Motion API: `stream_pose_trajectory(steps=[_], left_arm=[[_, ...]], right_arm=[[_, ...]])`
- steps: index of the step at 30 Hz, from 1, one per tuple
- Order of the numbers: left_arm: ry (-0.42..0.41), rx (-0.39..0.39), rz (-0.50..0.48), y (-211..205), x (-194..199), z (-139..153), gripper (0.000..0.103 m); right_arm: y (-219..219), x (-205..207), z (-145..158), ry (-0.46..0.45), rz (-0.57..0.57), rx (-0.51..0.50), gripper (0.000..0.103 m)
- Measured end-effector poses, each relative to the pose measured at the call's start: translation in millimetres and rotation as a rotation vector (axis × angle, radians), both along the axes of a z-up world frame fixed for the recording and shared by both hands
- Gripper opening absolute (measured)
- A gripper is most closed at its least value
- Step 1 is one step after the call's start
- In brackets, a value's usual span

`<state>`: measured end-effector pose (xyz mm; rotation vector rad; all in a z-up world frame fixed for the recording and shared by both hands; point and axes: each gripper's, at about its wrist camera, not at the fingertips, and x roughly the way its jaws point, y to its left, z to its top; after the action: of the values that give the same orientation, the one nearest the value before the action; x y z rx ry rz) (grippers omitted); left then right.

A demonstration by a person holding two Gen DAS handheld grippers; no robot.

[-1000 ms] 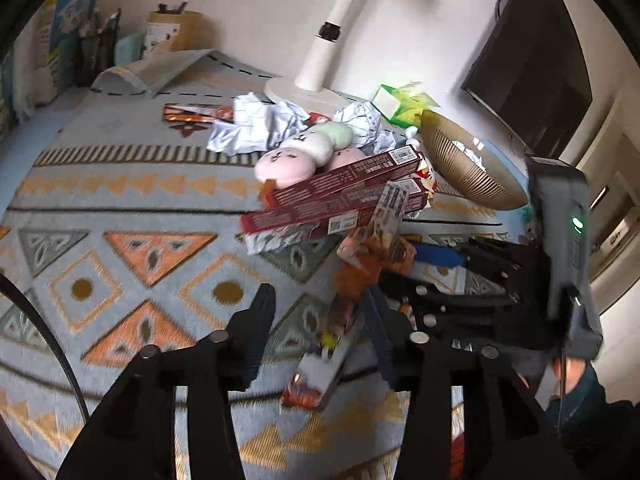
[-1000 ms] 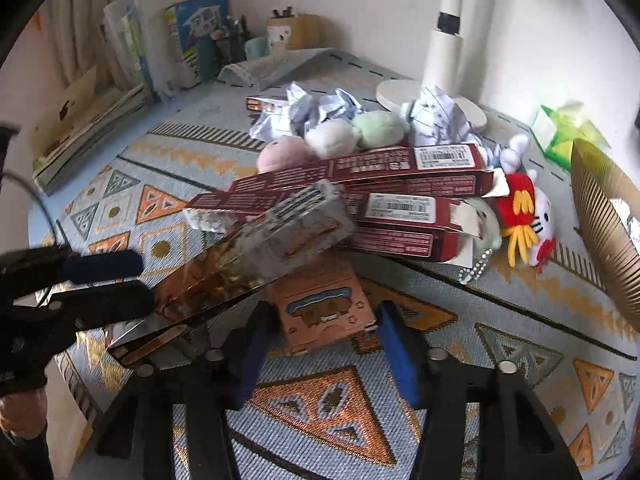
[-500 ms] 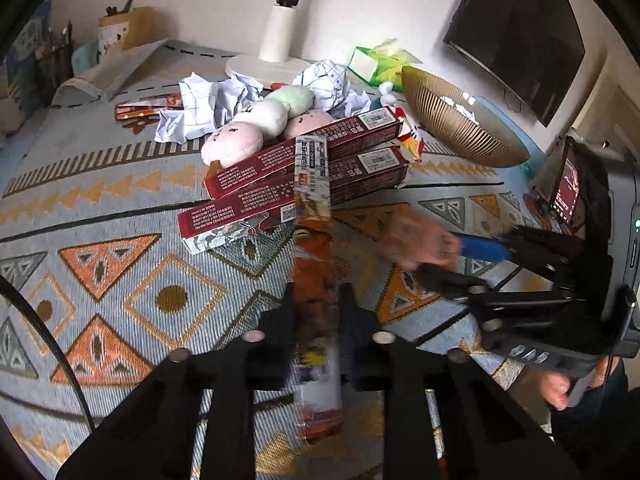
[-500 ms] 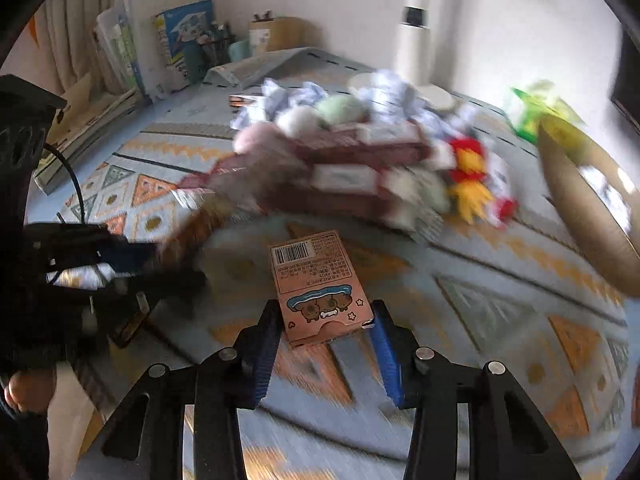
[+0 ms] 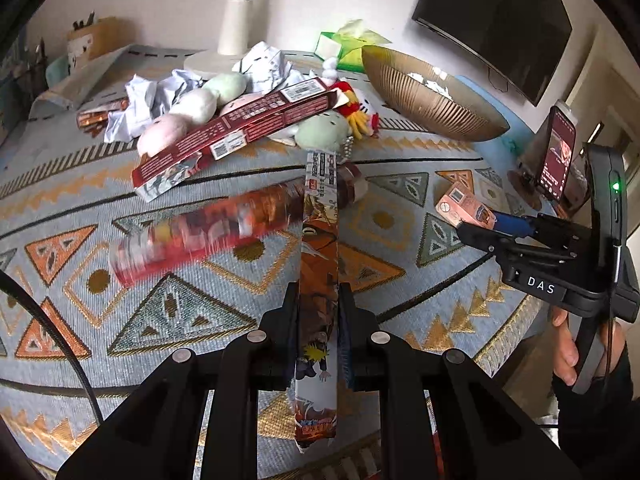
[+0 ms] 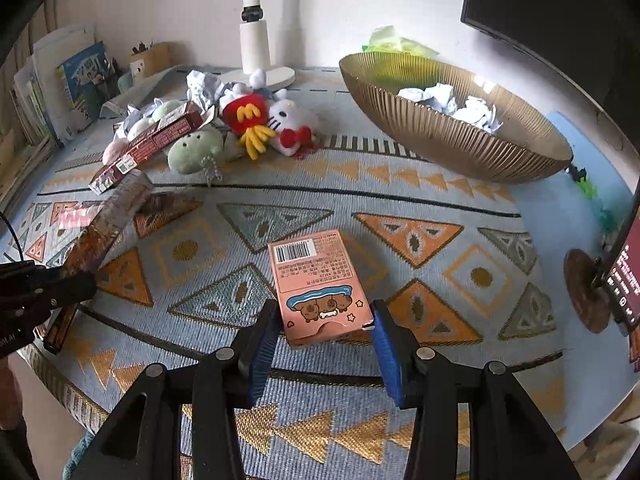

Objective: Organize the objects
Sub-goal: 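Grasp the pink card box with the right gripper while the left gripper grasps a long snack box, then carry both boxes to the amber bowl and release them into it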

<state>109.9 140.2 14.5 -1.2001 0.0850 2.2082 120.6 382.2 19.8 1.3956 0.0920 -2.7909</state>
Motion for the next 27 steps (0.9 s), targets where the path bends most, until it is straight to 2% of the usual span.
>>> stream_pose_trajectory(steps=[2,3,4,9,11,12,13,16,17,22,25,27], left_arm=[[0.001,-0.009,0.009,3,-1,0,0.016],[-0.002,-0.005,0.011,4,-2,-1,0.021],[-0.005,0.006,0.008,5,-3,0,0.031],[0.025,-0.026,0.022,11,-2,-1,0.031],[0.034,-0.035,0.027,14,-3,-1,0.031],[0.040,-0.046,0.032,16,-3,-1,0.025],[0.043,-0.057,0.033,16,-3,-1,0.015],[0.049,-0.060,0.017,18,0,2,0.014],[0.058,-0.057,0.009,20,2,5,0.014],[0.123,-0.013,-0.029,35,4,37,0.014],[0.162,0.032,-0.056,52,-7,66,0.014],[0.182,0.054,-0.047,70,-22,85,0.014]], right_arm=[[-2,0,1,-0.001,0.004,-0.003,0.047],[-1,1,0,-0.001,0.003,-0.005,0.047],[0,1,0,-0.001,0.002,-0.010,0.049],[8,0,0,0.002,0.007,-0.083,0.058],[8,0,0,0.003,0.010,-0.096,0.060],[8,0,0,0.004,0.007,-0.098,0.060],[8,0,0,0.007,0.006,-0.098,0.060],[6,2,0,0.023,-0.012,-0.074,0.044],[6,3,1,0.030,-0.012,-0.068,0.044],[11,9,16,0.073,-0.004,-0.111,0.043],[17,13,40,0.139,-0.013,-0.117,0.043],[26,14,66,0.219,-0.044,-0.098,0.043]])
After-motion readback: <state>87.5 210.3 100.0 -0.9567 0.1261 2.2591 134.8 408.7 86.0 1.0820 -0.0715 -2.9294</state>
